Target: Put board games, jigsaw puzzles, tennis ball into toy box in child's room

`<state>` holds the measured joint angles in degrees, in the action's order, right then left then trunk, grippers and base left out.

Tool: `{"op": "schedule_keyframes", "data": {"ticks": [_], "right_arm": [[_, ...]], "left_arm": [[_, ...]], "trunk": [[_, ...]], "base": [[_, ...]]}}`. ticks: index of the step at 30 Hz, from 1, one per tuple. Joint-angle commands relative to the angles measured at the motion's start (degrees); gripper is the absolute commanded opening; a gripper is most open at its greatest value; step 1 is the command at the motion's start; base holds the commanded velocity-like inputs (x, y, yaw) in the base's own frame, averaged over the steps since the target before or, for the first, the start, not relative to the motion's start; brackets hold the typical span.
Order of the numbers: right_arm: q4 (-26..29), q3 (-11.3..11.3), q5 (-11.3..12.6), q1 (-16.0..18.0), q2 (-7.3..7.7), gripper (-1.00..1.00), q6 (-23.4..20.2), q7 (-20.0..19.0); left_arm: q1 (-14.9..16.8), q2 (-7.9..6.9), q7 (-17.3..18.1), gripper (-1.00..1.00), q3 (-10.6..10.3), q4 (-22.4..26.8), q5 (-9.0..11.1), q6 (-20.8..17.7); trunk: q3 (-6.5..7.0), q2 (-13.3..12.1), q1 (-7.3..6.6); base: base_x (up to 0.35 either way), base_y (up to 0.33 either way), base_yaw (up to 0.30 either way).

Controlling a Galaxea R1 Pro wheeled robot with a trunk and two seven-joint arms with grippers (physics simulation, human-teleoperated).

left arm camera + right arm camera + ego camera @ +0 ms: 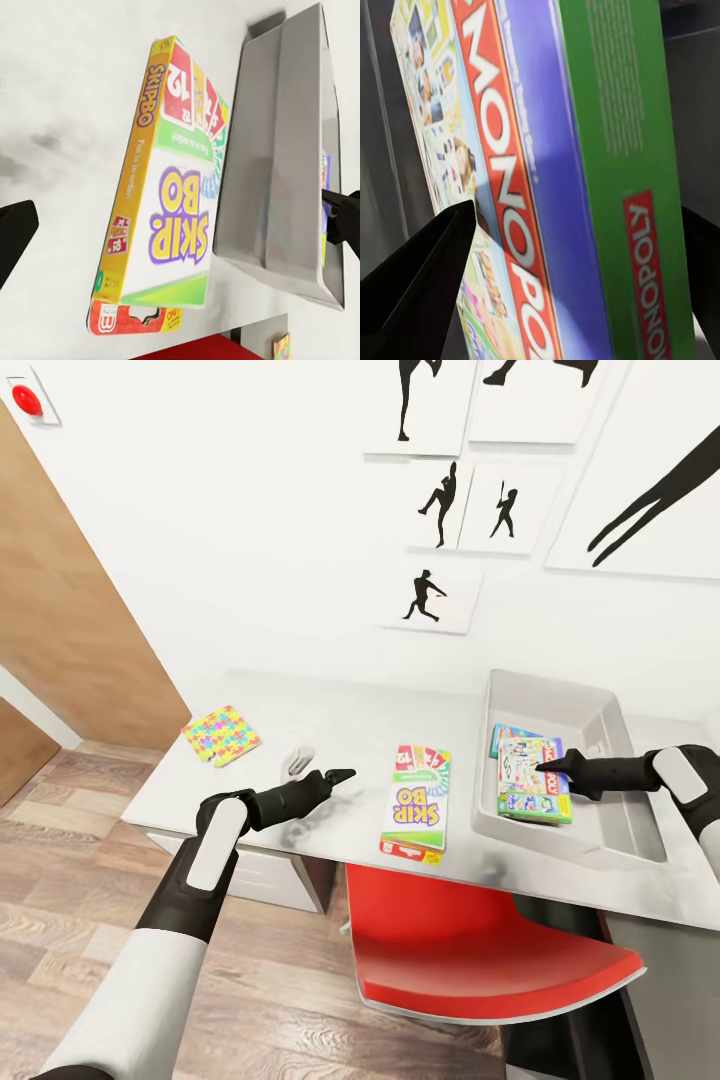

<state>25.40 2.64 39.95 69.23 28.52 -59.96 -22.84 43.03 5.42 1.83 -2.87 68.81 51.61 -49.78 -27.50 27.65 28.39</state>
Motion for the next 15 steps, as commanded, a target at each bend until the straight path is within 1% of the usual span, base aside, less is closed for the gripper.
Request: {"op": "schedule_keyframes", "data": {"ticks": [1,14,15], "right_arm": [[-0.02,0.26,-0.31,0.05,0.06,-1.00,-0.04,-0.54],[-0.22,0.26,-0.31,-0.04,0.07,-1.00,-0.04,-0.51],[-0.23,0.26,-0.31,-0.04,0.06,1.00,-0.04,-0.50]], "left_arm": [[0.04,0.03,0.19,1.00,0.06,0.01,-0.19,-0.23],[0.04,0.03,0.19,1.00,0.06,0.01,-0.19,-0.23],[0.02,0.03,0.19,1.00,0.06,0.01,-0.19,-0.23]], "trunk": [[-0.08,0.09,0.03],[-0.09,0.09,0.03],[-0.09,0.09,0.03]], "base": [[0.000,0.000,0.000],[0.000,0.000,0.000],[0.000,0.000,0.000]]}}
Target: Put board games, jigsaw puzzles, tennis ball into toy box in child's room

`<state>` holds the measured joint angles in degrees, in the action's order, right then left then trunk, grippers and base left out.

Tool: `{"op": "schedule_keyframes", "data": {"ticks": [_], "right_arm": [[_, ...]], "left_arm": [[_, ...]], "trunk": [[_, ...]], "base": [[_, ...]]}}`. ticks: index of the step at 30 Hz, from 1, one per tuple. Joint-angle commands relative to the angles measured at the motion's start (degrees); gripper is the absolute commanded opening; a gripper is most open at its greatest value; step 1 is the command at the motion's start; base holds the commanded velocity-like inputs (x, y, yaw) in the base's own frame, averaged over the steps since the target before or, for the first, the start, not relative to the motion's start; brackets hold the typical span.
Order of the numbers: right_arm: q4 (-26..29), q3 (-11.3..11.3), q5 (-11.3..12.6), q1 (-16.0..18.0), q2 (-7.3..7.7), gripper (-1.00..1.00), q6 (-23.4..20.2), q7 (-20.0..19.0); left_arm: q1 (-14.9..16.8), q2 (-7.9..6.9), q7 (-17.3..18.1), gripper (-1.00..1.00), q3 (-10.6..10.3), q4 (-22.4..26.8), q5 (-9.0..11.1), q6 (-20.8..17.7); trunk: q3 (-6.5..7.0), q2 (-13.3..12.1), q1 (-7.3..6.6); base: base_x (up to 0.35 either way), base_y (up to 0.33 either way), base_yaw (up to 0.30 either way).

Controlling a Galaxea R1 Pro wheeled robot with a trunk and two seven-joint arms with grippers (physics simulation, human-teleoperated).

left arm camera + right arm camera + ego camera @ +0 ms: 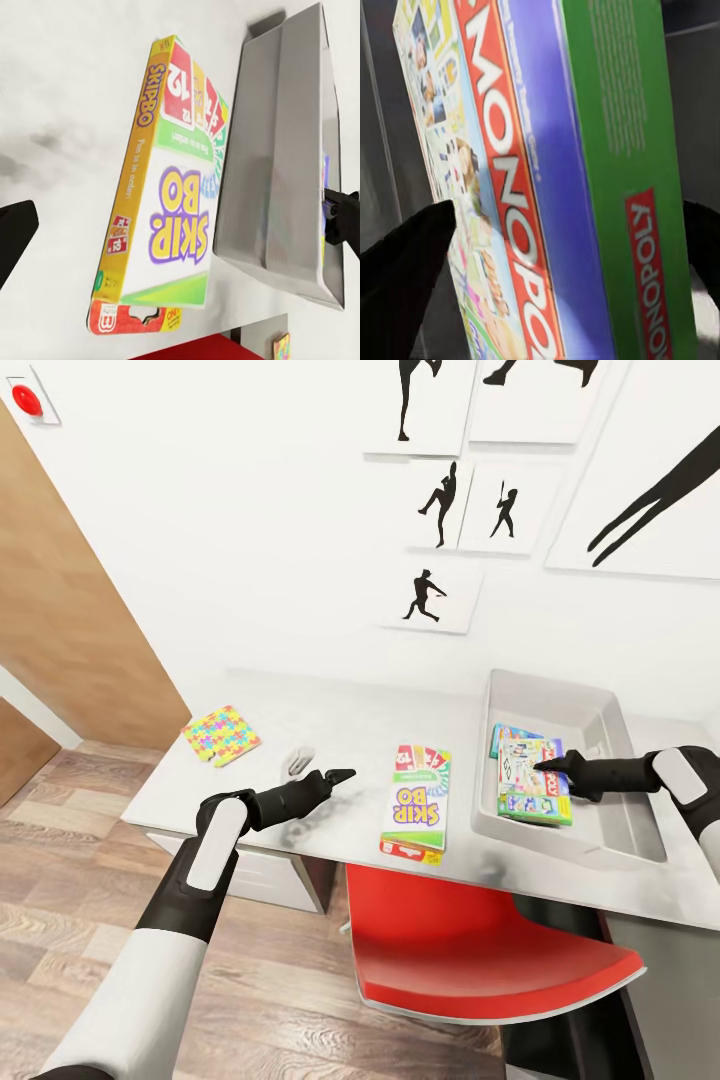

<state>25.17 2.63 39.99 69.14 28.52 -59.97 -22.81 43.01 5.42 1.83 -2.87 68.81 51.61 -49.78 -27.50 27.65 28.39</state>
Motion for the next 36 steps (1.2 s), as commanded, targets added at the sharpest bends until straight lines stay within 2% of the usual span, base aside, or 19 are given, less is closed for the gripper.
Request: {"op": "schedule_keyframes", "data": {"ticks": [1,36], "right_arm": [[-0.01,0.27,-0.36,0.05,0.06,1.00,-0.03,-0.52],[0.52,0.19,-0.30,0.11,0.57,1.00,-0.03,-0.67]], "left_arm": [[0.03,0.03,0.19,1.00,0.06,0.01,-0.19,-0.23],[0.06,0.64,0.19,1.00,-0.03,0.10,-0.12,-0.23]], "trunk": [[-0.08,0.08,0.03],[-0.08,0.08,0.03]], "base": [[0.000,0.000,0.000],[0.000,0.000,0.000]]}}
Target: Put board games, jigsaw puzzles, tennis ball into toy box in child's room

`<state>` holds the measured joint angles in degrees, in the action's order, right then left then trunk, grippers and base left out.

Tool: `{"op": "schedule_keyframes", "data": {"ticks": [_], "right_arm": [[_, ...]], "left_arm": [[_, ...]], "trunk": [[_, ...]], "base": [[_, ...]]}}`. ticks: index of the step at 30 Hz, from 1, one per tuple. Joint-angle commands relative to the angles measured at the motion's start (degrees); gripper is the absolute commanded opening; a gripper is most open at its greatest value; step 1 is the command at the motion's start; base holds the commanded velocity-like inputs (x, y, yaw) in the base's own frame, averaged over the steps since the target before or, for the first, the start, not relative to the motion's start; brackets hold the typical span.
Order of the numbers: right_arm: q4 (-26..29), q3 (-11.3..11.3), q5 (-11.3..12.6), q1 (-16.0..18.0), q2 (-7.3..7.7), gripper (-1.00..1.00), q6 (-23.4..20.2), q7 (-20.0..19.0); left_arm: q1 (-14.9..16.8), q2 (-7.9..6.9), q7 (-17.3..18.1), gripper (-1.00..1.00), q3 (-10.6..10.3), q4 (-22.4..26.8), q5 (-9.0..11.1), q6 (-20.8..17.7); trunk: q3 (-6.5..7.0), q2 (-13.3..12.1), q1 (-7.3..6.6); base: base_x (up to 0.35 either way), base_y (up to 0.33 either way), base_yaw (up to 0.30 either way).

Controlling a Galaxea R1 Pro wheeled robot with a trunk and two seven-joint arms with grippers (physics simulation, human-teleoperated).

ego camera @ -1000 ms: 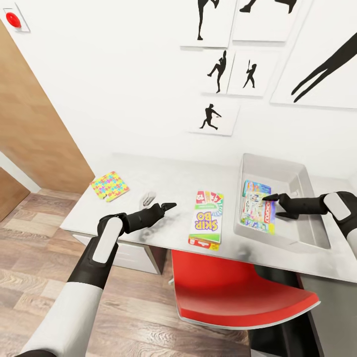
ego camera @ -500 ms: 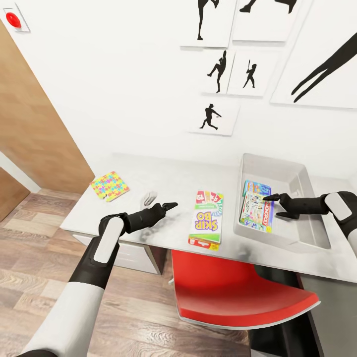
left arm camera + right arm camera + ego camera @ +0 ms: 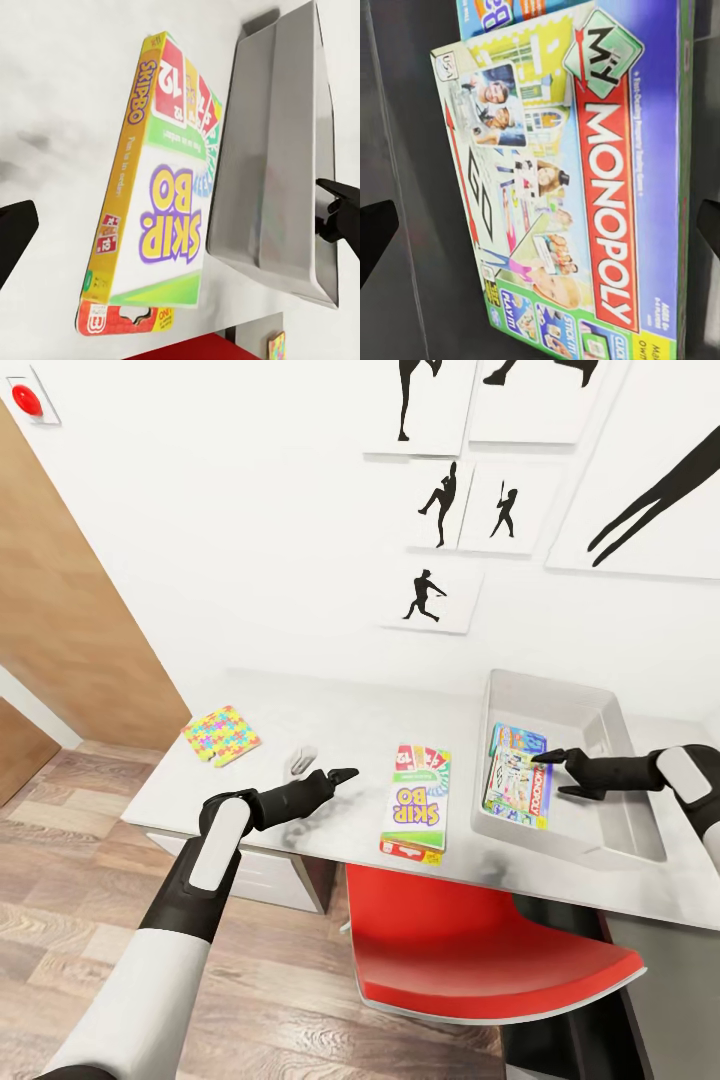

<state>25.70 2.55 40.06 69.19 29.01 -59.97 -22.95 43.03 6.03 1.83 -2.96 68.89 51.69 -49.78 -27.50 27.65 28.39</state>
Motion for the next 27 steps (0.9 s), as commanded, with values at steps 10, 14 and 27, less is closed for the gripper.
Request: {"op": "schedule_keyframes", "data": {"ticks": [10,14,27], "right_arm": [[5.03,0.04,-0.34,-0.31,0.20,1.00,-0.03,-0.61],[6.51,-0.84,-0.37,-0.43,0.02,1.00,-0.03,-0.52],[7.89,-2.98,-0.53,-0.64,-0.56,1.00,4.32,-0.26]], "left_arm": [[-0.17,-0.02,0.19,1.00,0.09,0.01,-0.29,-0.23],[-0.25,-0.04,0.19,1.00,0.12,0.01,-0.31,-0.20],[-0.40,-0.05,0.17,1.00,0.15,0.01,-0.35,-0.15]], "trunk": [[-0.08,0.09,0.03],[-0.08,0.09,0.03],[-0.08,0.09,0.03]], "base": [[0.000,0.000,0.000],[0.000,0.000,0.000],[0.000,0.000,0.000]]}}
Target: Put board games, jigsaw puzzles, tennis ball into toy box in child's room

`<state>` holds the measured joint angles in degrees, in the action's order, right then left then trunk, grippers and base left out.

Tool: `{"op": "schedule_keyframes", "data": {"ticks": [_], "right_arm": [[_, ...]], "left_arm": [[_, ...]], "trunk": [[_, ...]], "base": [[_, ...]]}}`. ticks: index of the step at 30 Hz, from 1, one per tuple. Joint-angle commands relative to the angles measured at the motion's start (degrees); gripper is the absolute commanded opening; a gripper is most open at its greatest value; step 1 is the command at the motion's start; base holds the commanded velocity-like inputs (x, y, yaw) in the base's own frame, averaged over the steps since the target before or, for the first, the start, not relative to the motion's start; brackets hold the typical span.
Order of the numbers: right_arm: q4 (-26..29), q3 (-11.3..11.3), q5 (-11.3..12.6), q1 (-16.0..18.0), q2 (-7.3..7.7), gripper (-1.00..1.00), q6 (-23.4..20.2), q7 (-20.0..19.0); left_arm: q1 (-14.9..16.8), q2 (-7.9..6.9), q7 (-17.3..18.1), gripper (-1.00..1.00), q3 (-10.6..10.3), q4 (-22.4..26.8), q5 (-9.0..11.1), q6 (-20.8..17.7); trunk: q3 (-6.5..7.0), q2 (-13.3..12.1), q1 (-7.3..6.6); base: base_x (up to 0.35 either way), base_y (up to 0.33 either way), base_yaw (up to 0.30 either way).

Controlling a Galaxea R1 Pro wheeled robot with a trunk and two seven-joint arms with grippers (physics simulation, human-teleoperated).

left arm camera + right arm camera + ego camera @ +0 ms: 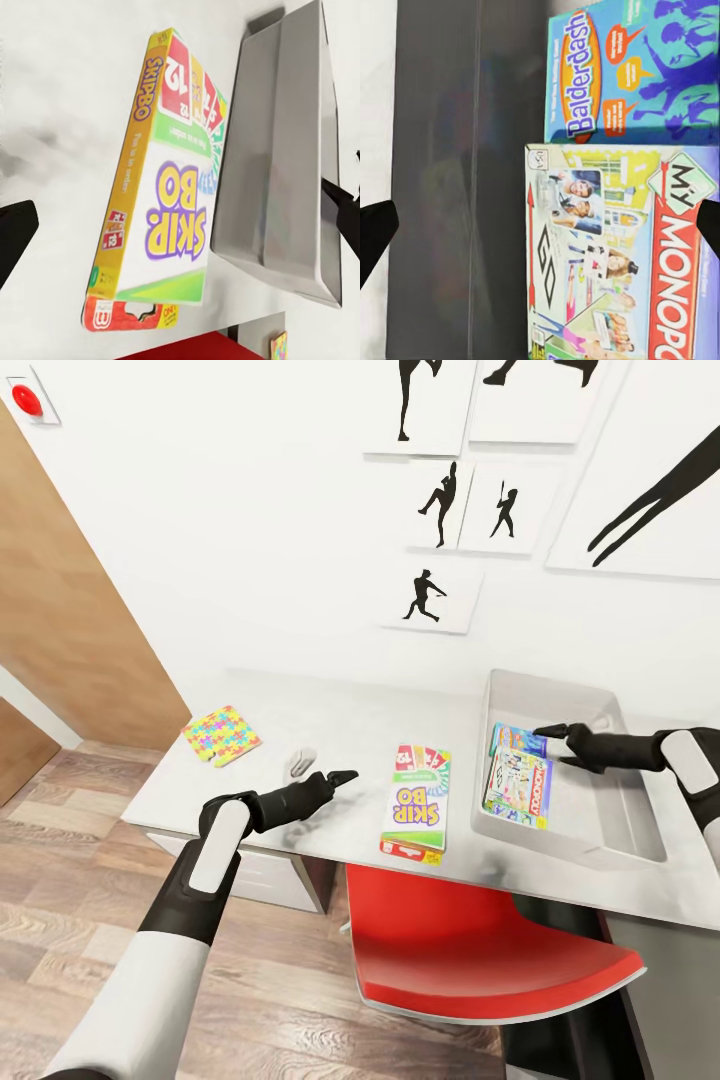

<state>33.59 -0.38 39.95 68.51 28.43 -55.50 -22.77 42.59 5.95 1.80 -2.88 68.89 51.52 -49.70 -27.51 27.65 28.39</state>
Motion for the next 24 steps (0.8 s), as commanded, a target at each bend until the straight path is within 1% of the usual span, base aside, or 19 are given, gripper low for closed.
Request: {"op": "schedule_keyframes", "data": {"ticks": [1,5,8,9,12,13,14,16,17,18,19,20,24], "right_arm": [[0.06,-0.12,-0.39,-0.02,0.13,1.00,0.43,-0.53],[0.31,-0.24,-0.36,-0.42,0.34,1.00,1.24,-0.70],[3.03,-0.46,-0.32,-2.80,0.97,1.00,1.92,-0.91],[4.54,-0.49,-0.30,-3.93,1.47,1.00,1.98,-0.95],[11.10,-0.63,-0.17,-8.76,3.85,1.00,2.10,-1.23],[16.10,-1.20,-0.06,-12.38,5.17,1.00,2.18,-1.52],[18.39,-1.85,-0.04,-14.08,5.62,1.00,2.21,-1.59],[22.35,-3.80,-0.01,-17.02,6.27,1.00,2.18,-1.68],[22.35,-3.80,-0.01,-17.02,6.27,1.00,2.18,-1.68],[26.69,-6.70,0.03,-20.64,6.84,1.00,2.08,-1.80],[28.09,-7.41,0.03,-21.78,6.97,1.00,2.06,-1.84],[28.09,-7.41,0.03,-21.78,6.97,1.00,2.06,-1.84],[34.96,-9.36,0.04,-26.37,7.39,1.00,1.95,-1.95]], "left_arm": [[0.02,0.03,0.20,1.00,0.06,0.01,-0.19,-0.23],[-0.10,0.01,0.22,1.00,0.06,0.01,-0.19,-0.21],[-0.84,-0.02,0.20,1.00,0.06,0.05,-0.26,-0.07],[-1.10,-0.05,0.20,1.00,0.06,0.13,-0.29,-0.01],[-1.97,-0.10,0.29,1.00,0.06,0.37,-0.34,0.23],[-2.43,-0.12,0.41,1.00,0.06,0.46,-0.39,0.44],[-2.61,-0.12,0.46,1.00,0.06,0.50,-0.40,0.61],[-2.86,-0.13,0.56,1.00,0.06,0.59,-0.42,0.96],[-2.86,-0.13,0.56,1.00,0.06,0.59,-0.42,0.96],[-3.07,-0.14,0.74,1.00,0.02,0.77,-0.41,1.28],[-3.07,-0.14,0.74,1.00,0.02,0.77,-0.41,1.28],[-3.12,-0.14,0.78,1.00,0.01,0.85,-0.40,1.37],[-3.23,-0.15,0.87,1.00,-0.01,1.03,-0.40,1.56]], "trunk": [[-0.08,0.08,0.02],[-0.08,0.08,0.02],[-0.08,0.08,0.02],[-0.08,0.08,0.02],[-0.08,0.08,0.02],[-0.08,0.08,0.02],[-0.08,0.08,0.02],[-0.08,0.08,0.02],[-0.08,0.08,0.02],[-0.08,0.08,0.02],[-0.08,0.08,0.02],[-0.08,0.08,0.02],[-0.08,0.08,0.02]], "base": [[0.000,0.000,0.000],[0.000,0.000,0.000],[0.000,0.000,0.000],[0.000,0.000,0.000],[0.000,0.000,0.000],[0.000,0.000,0.000],[0.000,0.000,0.000],[0.000,0.000,0.000],[0.000,0.000,0.000],[0.000,0.000,0.000],[0.000,0.000,0.000],[0.000,0.000,0.000],[0.000,0.000,0.000]]}}
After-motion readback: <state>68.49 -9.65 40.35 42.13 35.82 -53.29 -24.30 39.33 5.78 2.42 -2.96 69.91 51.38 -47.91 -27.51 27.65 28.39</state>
